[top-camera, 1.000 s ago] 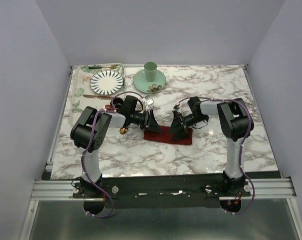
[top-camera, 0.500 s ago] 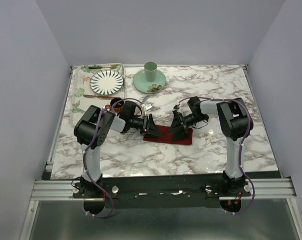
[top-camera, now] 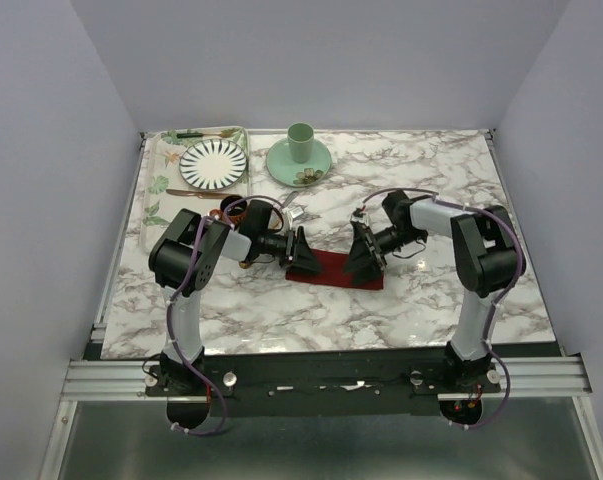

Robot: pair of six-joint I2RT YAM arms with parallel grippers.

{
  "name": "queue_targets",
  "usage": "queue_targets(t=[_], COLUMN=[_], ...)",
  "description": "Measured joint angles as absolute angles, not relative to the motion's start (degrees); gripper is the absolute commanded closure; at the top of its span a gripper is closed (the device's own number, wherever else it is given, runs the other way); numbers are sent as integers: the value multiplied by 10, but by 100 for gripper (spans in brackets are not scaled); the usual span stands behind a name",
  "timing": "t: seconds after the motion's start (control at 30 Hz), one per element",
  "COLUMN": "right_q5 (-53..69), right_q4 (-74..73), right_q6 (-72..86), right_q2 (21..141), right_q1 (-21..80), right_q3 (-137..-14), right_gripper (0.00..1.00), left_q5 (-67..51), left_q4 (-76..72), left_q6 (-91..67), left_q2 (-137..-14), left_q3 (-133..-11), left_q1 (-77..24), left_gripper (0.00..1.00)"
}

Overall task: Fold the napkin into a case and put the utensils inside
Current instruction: Smooth out the top corner of the smaller-rectangle-folded napkin from the folded napkin.

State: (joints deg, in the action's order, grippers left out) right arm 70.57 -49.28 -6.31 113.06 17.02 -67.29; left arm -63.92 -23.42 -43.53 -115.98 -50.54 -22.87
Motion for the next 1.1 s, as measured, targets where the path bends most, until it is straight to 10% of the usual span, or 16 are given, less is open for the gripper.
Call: queue_targets(t=[1.1], right_q5=[715], right_q4=[-521], right_q6=[-112], right_q2=[1132], right_q1=[176], right_q3=[-591], right_gripper=[19], left_q5=[-601], left_q4=[-29], left_q6=[-206], left_q2=[-1062], left_q3=[-502], left_q1=[-245], left_gripper=[47])
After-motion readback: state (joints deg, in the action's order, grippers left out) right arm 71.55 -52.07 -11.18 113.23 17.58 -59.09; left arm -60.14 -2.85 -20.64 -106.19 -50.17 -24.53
